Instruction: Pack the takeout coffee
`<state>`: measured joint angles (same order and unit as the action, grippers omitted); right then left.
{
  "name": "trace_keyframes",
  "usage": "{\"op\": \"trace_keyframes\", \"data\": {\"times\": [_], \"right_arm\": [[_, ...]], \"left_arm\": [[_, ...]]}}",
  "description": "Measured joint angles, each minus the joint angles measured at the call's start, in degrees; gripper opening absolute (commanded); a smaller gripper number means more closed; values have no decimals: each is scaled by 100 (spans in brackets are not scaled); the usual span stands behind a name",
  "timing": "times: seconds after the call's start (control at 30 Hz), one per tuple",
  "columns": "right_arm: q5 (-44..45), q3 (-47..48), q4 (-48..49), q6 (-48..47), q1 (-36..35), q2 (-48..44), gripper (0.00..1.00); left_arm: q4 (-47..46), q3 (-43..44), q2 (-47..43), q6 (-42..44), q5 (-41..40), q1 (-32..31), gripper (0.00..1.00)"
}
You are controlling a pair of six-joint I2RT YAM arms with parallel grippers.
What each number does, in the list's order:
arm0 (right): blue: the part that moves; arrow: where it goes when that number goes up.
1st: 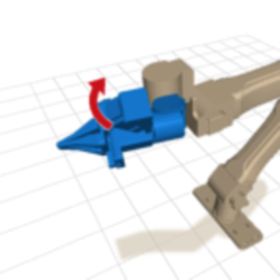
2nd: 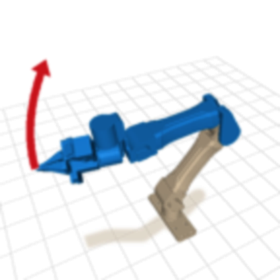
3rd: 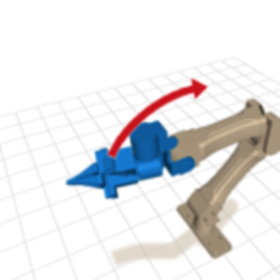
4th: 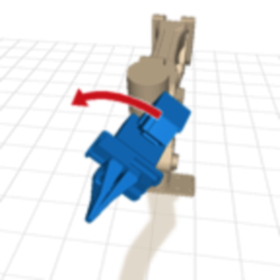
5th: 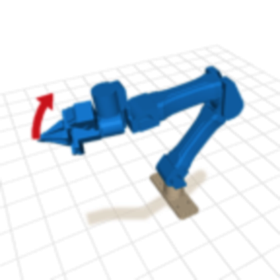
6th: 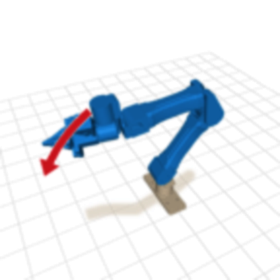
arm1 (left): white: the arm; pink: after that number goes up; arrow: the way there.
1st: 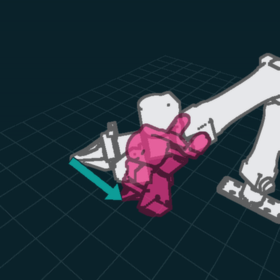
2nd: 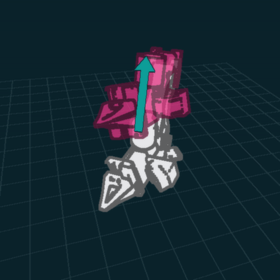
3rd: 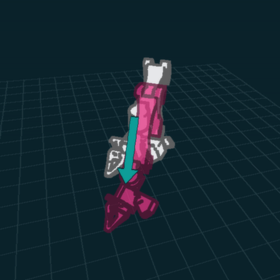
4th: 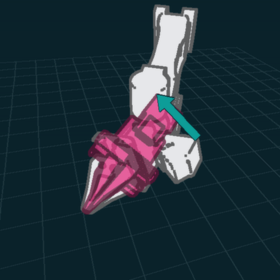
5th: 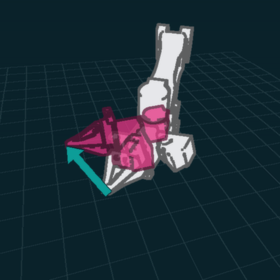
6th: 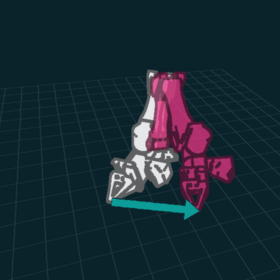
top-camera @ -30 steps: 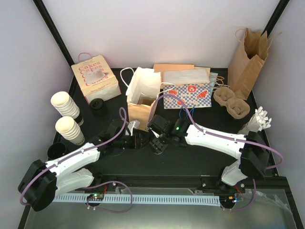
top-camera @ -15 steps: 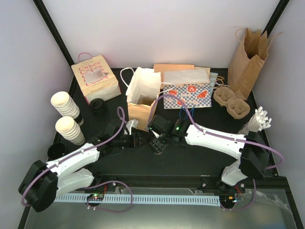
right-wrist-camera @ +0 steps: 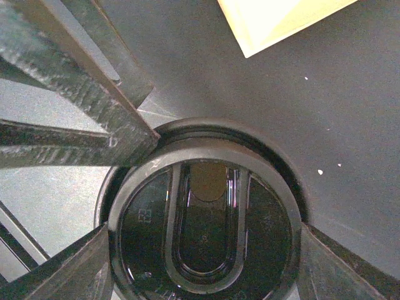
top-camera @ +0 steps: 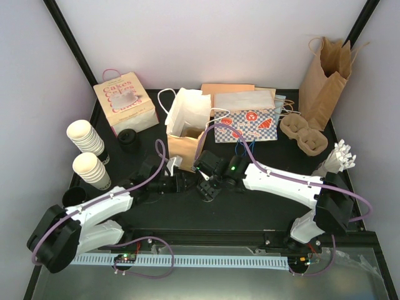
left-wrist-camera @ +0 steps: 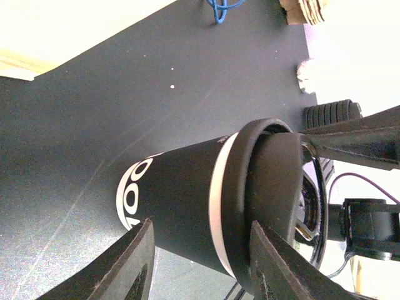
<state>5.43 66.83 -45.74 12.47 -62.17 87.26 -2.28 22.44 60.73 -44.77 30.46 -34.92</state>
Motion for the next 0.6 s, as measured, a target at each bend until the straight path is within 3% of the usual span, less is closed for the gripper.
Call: {"op": "trace_keyframes", "data": {"times": [0.6], "right_arm": [[83,-111,2,90,42,-85,73]], "left_arm": [[-400,179,730,-74,284,46,42]]}}
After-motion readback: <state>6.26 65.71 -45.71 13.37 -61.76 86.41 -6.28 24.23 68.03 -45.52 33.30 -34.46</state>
